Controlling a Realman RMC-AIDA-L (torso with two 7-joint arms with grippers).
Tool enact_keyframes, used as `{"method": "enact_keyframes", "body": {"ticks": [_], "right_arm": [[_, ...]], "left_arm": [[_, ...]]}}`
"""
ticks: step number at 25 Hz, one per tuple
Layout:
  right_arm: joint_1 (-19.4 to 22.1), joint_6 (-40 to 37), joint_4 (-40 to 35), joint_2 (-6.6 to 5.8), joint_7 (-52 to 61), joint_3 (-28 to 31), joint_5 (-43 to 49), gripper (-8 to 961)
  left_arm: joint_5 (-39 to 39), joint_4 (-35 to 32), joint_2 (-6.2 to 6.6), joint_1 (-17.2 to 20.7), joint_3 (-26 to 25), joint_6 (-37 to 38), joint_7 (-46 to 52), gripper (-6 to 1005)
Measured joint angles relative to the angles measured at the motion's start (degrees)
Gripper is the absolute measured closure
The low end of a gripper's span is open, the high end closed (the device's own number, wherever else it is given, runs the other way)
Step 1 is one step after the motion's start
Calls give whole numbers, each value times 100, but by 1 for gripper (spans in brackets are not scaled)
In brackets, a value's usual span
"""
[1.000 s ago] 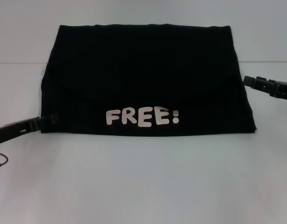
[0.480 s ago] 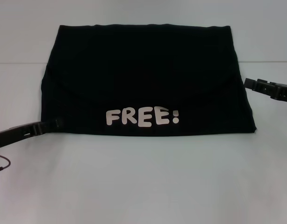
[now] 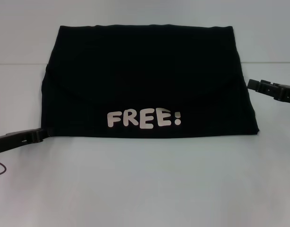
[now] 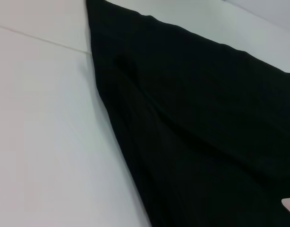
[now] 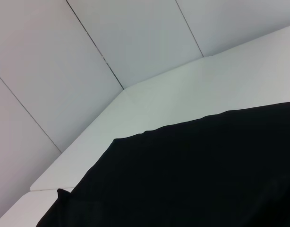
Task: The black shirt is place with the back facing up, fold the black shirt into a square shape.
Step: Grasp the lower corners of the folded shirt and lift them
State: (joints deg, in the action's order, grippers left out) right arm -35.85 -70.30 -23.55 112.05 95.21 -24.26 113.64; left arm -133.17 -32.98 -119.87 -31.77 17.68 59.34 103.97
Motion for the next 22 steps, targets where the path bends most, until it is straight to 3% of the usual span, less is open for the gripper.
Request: {"method": "enact_keyframes", "body": {"ticks": [11, 16, 19, 22], "right_arm": [[19, -9, -10, -20, 110, -9, 38, 400], [-91, 215, -10, -175, 734, -55, 817, 409], [-260, 383, -9, -246, 1223, -216, 1463, 414], [-387, 544, -8, -207, 1323, -417, 1736, 420]], "left_arm": [[-20, -71, 10, -52, 20, 19, -43, 874], [-26, -284, 22, -55, 25, 200, 27, 999], [-33, -424, 38, -39, 22, 464, 70, 999], [-34, -458, 60, -36, 8, 564, 73, 1000]]}}
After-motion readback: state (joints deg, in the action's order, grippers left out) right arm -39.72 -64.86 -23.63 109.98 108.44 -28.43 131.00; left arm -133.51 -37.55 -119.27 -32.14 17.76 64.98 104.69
